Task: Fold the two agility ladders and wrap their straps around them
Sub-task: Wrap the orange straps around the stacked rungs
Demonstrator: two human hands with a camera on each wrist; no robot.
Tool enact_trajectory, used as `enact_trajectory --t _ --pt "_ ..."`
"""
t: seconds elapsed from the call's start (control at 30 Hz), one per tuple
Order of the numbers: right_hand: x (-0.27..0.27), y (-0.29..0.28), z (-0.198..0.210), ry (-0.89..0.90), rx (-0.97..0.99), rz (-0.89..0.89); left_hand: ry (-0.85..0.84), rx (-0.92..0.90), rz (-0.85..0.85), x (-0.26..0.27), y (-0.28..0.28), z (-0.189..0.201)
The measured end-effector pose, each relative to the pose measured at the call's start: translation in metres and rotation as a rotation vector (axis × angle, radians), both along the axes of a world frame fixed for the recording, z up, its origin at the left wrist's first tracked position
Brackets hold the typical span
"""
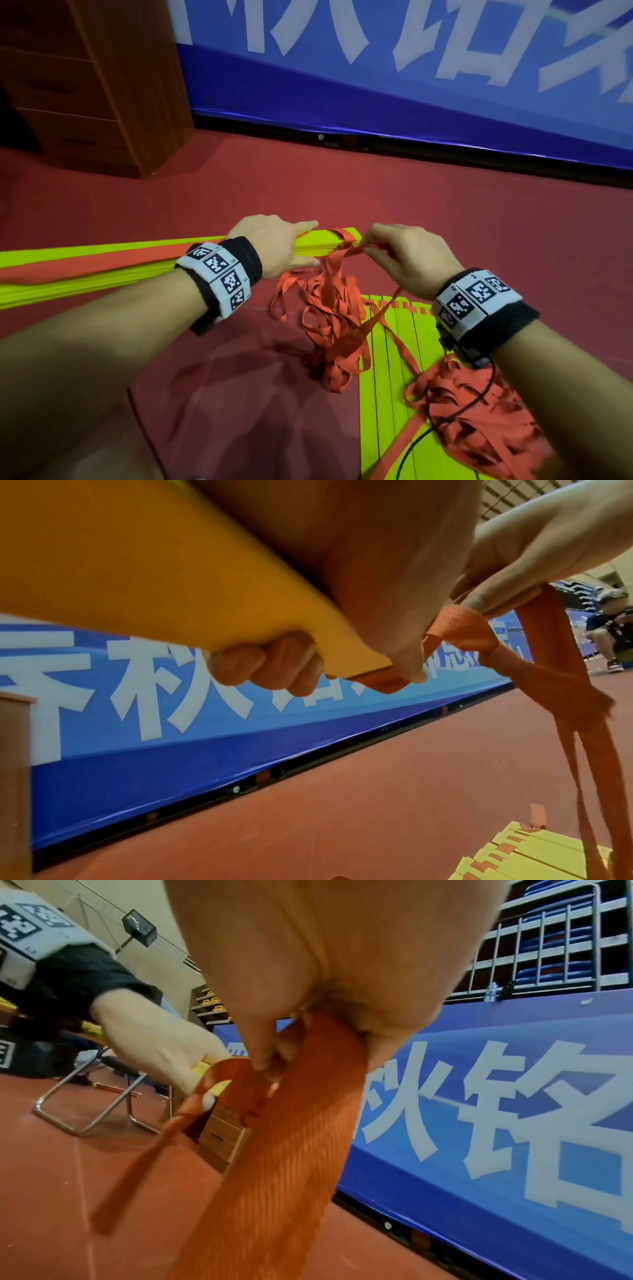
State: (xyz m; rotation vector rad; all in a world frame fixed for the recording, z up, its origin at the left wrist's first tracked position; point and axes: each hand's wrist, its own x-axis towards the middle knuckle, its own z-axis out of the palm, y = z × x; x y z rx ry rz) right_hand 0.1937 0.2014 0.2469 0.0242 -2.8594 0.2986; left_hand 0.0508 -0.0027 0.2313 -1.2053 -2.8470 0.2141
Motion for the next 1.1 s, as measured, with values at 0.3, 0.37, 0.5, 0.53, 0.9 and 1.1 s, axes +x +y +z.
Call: enact_trajectory --t 0.3,0.37,0.5,0.53,0.9,1.1 --pt "-0.002 0.020 -0.013 -0.088 -0.095 -0.011 -0.009 -0.097 -0.296 0.028 0.002 0.001" --pt "-0.002 0.022 -0.012 -0.152 -0.260 0.027 -0.014 -0.093 -0.335 0.031 0.000 0.006" --pt "-0.002 0.019 -0.005 -0.309 -0.611 0.092 -0.001 -0.078 -0.422 0.040 0.001 0.009" --pt "-0.001 0.018 -0.004 -0.328 -0.686 0.083 0.009 -0.063 -0.445 0.043 0.003 0.010" --pt "-0.002 0.021 -0.016 -0.382 -0.874 -0.076 -0.144 0.277 -0.361 0.052 0.014 0.031" --pt "-0.001 0.007 -0.005 0.029 -0.807 0.005 -0.195 0.402 -0.324 0.047 0.017 0.030"
